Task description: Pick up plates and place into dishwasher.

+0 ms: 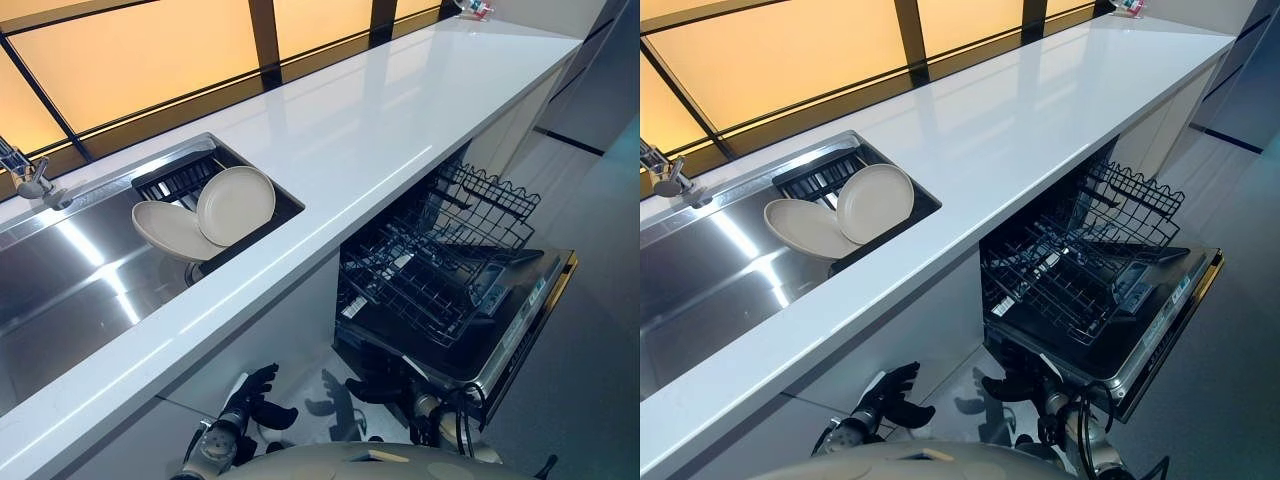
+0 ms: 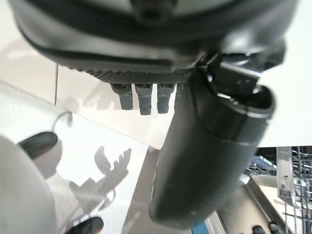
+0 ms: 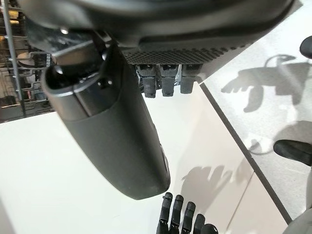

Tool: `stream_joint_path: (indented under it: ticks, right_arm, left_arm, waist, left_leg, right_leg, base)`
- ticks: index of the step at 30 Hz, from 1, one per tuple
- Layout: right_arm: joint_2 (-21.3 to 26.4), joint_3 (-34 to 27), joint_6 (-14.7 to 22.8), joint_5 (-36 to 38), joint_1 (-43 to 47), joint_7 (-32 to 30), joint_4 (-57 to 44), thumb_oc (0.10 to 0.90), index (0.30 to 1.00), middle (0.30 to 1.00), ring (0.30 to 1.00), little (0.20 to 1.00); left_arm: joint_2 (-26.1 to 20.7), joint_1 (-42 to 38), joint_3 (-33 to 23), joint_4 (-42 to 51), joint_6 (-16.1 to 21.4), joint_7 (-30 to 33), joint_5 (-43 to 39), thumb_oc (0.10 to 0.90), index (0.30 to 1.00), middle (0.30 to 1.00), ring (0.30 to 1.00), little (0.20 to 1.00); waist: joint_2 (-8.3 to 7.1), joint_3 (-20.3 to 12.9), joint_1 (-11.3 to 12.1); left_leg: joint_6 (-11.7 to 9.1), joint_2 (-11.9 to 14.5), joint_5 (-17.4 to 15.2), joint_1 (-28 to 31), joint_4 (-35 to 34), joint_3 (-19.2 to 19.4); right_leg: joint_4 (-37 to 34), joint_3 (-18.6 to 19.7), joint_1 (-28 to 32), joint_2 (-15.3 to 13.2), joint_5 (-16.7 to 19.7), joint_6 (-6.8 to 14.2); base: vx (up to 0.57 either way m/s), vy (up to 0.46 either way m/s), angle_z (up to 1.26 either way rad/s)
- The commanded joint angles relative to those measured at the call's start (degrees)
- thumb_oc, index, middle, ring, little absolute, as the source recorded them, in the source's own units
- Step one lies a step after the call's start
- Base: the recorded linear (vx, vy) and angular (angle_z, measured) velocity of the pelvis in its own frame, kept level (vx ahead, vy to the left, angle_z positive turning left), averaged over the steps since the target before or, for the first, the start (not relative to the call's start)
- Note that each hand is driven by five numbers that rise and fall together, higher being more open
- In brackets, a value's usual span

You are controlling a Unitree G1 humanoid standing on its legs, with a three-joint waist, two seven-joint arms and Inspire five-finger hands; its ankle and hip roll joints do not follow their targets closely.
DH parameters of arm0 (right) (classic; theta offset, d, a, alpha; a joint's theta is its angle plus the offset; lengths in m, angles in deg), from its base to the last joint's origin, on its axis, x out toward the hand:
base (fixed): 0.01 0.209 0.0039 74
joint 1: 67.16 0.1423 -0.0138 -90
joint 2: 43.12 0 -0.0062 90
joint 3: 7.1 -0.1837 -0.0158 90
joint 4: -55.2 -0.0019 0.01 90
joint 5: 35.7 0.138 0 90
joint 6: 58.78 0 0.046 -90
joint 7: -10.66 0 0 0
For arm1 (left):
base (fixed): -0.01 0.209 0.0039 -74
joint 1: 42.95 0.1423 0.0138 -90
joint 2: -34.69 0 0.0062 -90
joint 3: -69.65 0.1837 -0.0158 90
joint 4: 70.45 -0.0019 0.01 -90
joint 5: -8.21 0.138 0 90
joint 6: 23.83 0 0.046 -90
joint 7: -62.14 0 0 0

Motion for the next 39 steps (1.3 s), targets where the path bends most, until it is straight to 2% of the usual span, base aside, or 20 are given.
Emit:
stream_joint_path:
  ticks: [1,6,10,13,14,16,19,20,26,27,31,33,34,35,37,39]
  right_arm:
    - [-2.76,-0.96,2.43,1.09,5.80,1.36,-0.90,0.800,0.900,0.900,0.900,0.900]
    - [-2.95,-1.30,0.91,1.64,5.53,1.24,-1.28,0.800,0.900,0.900,0.900,0.900]
    - [-3.33,-1.26,0.68,1.57,5.53,1.52,-0.22,0.800,0.900,0.900,0.900,0.900]
    - [-3.37,-1.25,-1.77,1.63,5.43,1.46,-0.65,0.800,0.900,0.900,0.900,0.900]
    - [-3.37,-1.25,-1.95,1.62,5.44,1.45,-0.70,0.800,0.900,0.900,0.900,0.900]
    - [-2.87,-0.90,-3.44,1.38,5.49,1.18,-1.67,0.800,0.900,0.900,0.900,0.900]
    - [-2.18,-0.55,-4.56,0.98,5.54,0.88,-2.79,0.800,0.900,0.900,0.900,0.900]
    - [-1.89,-0.49,-5.10,0.66,5.58,0.79,-3.29,0.800,0.900,0.900,0.900,0.900]
    - [-0.95,0.64,-7.96,0.43,5.42,0.49,-5.80,0.800,0.900,0.900,0.900,0.900]
    - [-0.95,0.65,-8.01,0.41,5.40,0.46,-5.86,0.800,0.900,0.900,0.900,0.900]
    - [-0.85,0.83,-8.70,-0.32,5.10,-0.35,-6.53,0.800,0.900,0.900,0.900,0.900]
    - [-0.77,0.81,-8.76,-0.29,4.85,-0.46,-6.60,0.800,0.900,0.900,0.900,0.900]
    - [-0.73,0.94,-8.72,-0.31,4.76,-0.57,-6.55,0.800,0.900,0.900,0.900,0.900]
    - [-0.90,1.18,-8.54,-0.55,4.58,-0.99,-6.23,0.800,0.900,0.900,0.900,0.900]
    - [-1.04,1.31,-8.55,-0.74,4.48,-1.26,-6.01,0.800,0.900,0.900,0.900,0.900]
    - [-1.27,1.63,-8.39,-0.86,4.60,-1.22,-4.95,0.800,0.900,0.900,0.900,0.900]
  left_arm:
    - [-0.96,-4.57,0.62,1.32,3.76,-1.81,-3.16,0.800,0.900,0.900,0.900,0.900]
    - [-0.85,-4.16,-0.15,1.63,2.54,-5.18,-6.13,0.800,0.900,0.900,0.900,0.900]
    - [-0.58,-4.06,-0.34,1.03,4.28,-6.84,-7.62,0.800,0.900,0.900,0.900,0.900]
    - [-0.60,-4.33,-1.09,4.49,4.36,-13.03,-12.31,0.800,0.900,0.900,0.900,0.900]
    - [-0.62,-4.34,-1.11,4.72,4.52,-13.38,-12.15,0.800,0.900,0.900,0.900,0.900]
    - [-1.75,-4.77,0.17,10.26,3.35,-17.96,-13.59,0.800,0.900,0.900,0.900,0.900]
    - [-3.16,-5.13,1.40,15.57,-1.15,-25.22,-17.15,0.800,0.900,0.900,0.900,0.900]
    - [-3.76,-5.30,1.77,17.44,-1.00,-26.75,-17.02,0.800,0.900,0.900,0.900,0.900]
    - [-7.96,-7.68,4.62,31.54,-7.72,-35.44,-21.08,0.800,0.900,0.900,0.900,0.900]
    - [-8.04,-7.69,4.63,31.76,-7.79,-35.70,-21.26,0.800,0.900,0.900,0.900,0.900]
    - [-9.79,-9.10,6.19,42.65,-15.32,-43.67,-24.33,0.800,0.900,0.900,0.900,0.900]
    - [-9.98,-9.29,6.11,45.55,-17.06,-46.94,-25.90,0.800,0.900,0.900,0.900,0.900]
    - [-10.32,-9.56,6.22,48.11,-18.93,-47.70,-27.56,0.800,0.900,0.900,0.900,0.900]
    - [-10.34,-10.23,6.23,52.62,-23.37,-50.74,-31.28,0.800,0.900,0.900,0.900,0.900]
    - [-10.36,-10.72,6.30,55.37,-27.03,-53.78,-34.01,0.800,0.900,0.900,0.900,0.900]
    - [-9.25,-11.53,6.77,59.98,-34.27,-57.33,-38.16,0.800,0.900,0.900,0.900,0.900]
  waist:
    - [-2.26,1.96,0.39]
    - [-2.34,1.98,0.49]
    - [-2.38,1.80,0.42]
    - [-2.26,1.78,0.52]
    - [-2.26,1.80,0.53]
    - [-1.97,2.14,0.43]
    - [-1.60,2.42,0.21]
    - [-1.43,2.52,0.10]
    - [-0.49,2.80,-0.39]
    - [-0.49,2.81,-0.40]
    - [0.01,2.72,-0.73]
    - [0.05,2.64,-0.76]
    - [0.08,2.54,-0.78]
    - [0.15,2.40,-0.74]
    - [0.17,2.28,-0.73]
    - [0.13,2.02,-0.75]
  left_leg:
    - [4.83,-6.19,-4.66,1.15,0.36,2.00]
    - [4.85,-6.25,-4.70,1.09,0.36,1.92]
    - [4.79,-6.23,-4.73,1.16,0.36,1.97]
    - [4.71,-6.23,-4.69,1.17,0.36,1.83]
    - [4.71,-6.23,-4.69,1.17,0.36,1.83]
    - [4.59,-6.15,-4.55,1.26,0.36,2.03]
    - [4.54,-6.07,-4.46,1.28,0.36,2.10]
    - [4.55,-6.07,-4.45,1.28,0.36,2.15]
    - [4.68,-5.99,-4.21,1.20,0.36,2.07]
    - [4.68,-5.98,-4.21,1.20,0.36,2.06]
    - [4.82,-5.99,-4.10,1.16,0.36,1.63]
    - [4.89,-5.98,-4.13,1.15,0.36,1.57]
    - [4.94,-6.00,-4.18,1.09,0.36,1.51]
    - [4.98,-6.02,-4.19,1.02,0.36,1.41]
    - [5.03,-6.04,-4.24,1.00,0.36,1.32]
    - [5.01,-5.95,-4.38,1.11,0.36,1.40]
  right_leg:
    - [0.67,2.80,0.93,0.48,0.01,2.00]
    - [0.57,2.68,0.92,0.51,0.02,1.96]
    - [0.51,2.83,0.96,0.56,0.06,1.97]
    - [0.51,3.00,0.94,0.62,0.10,1.94]
    - [0.51,3.00,0.95,0.62,0.10,1.94]
    - [0.61,3.04,0.95,0.66,0.27,1.94]
    - [0.75,3.12,0.84,0.67,0.39,2.00]
    - [0.76,3.14,0.80,0.68,0.42,2.00]
    - [0.90,3.13,0.57,0.51,0.54,2.17]
    - [0.90,3.13,0.58,0.51,0.54,2.17]
    - [0.86,3.37,0.51,0.43,0.64,2.35]
    - [0.79,3.36,0.52,0.39,0.63,2.38]
    - [0.74,3.44,0.49,0.37,0.62,2.37]
    - [0.64,3.49,0.54,0.32,0.68,2.44]
    - [0.58,3.55,0.58,0.28,0.70,2.44]
    - [0.53,3.66,0.72,0.20,0.72,2.49]
  base:
    - [0.00,0.000,0.00]
    - [0.00,0.000,0.00]
    - [0.01,-0.002,0.00]
    - [0.00,0.000,0.00]
    - [0.00,0.000,0.00]
    - [0.00,0.000,0.00]
    - [0.00,0.015,-0.02]
    - [0.01,0.033,-0.06]
    - [0.01,0.021,-0.05]
    - [0.00,0.000,0.00]
    - [0.00,0.000,0.00]
    - [0.00,0.000,0.00]
    - [0.00,0.000,0.00]
    - [0.00,0.000,0.00]
    - [0.00,0.000,0.00]
    - [0.00,0.000,0.00]
